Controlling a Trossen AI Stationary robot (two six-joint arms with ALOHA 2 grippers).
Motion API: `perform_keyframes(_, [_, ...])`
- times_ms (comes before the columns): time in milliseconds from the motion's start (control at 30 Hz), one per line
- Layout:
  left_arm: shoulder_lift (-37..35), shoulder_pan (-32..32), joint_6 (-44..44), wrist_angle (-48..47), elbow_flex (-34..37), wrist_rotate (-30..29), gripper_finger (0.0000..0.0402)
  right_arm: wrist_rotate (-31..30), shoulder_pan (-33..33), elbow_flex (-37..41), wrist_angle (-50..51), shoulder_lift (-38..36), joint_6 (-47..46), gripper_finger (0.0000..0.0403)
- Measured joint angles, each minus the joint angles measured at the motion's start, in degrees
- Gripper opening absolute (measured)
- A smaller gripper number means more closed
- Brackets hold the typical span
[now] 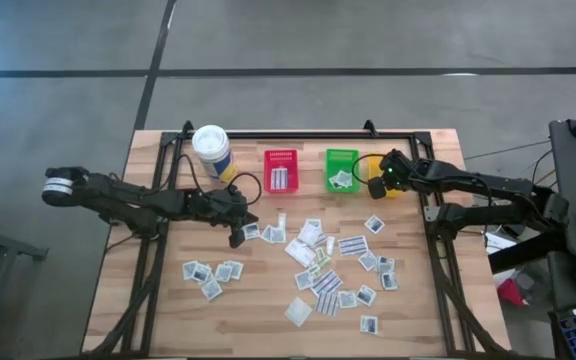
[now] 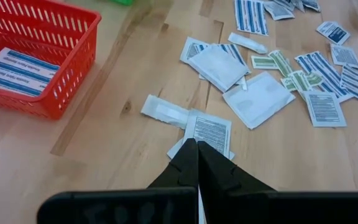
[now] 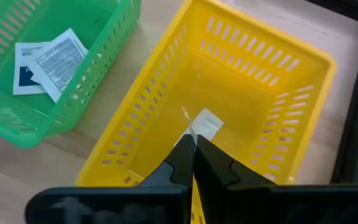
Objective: Pick & Place First Aid Supplies
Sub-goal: Put the green bandage in the yellow bin, then put the alcohol pad in the green bin
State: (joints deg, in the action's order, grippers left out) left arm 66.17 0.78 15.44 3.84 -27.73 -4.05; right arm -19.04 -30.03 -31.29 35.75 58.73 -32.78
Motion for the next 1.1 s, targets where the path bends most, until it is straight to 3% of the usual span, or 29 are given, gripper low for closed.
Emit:
perform_keyframes(167, [0.02, 0.00, -0.02, -0.02, 0.00, 0.01, 0.0000, 0.02, -0.03, -0.02, -0.08, 1.79, 1.22, 0.0028])
perform_keyframes(400, [0.02, 0.00, -0.02, -0.91, 0.00, 0.09, 0.0000, -0.19, -0.03, -0.68, 0.26, 2.15, 3.14, 0.0094])
perform_keyframes(633, [0.02, 0.00, 0.27, -5.06, -0.44, 0.24, 0.0000, -0.26, 0.01, -7.43, 5.53, 0.39, 4.29, 0.0137])
perform_keyframes(767, [0.02, 0.00, 0.77, -6.65, -1.06, 0.24, 0.0000, 0.20, 0.04, -11.26, 8.30, 0.14, 4.24, 0.0144])
perform_keyframes(900, [0.02, 0.00, 1.14, -8.16, -1.67, 0.82, 0.0000, 6.08, 1.15, -12.52, 8.33, 0.14, 2.95, 0.0138])
perform_keyframes(1100, [0.02, -0.11, 1.66, -11.42, -2.47, 2.05, 0.0000, 8.88, 8.16, -12.39, 7.40, 0.27, -1.99, 0.0121])
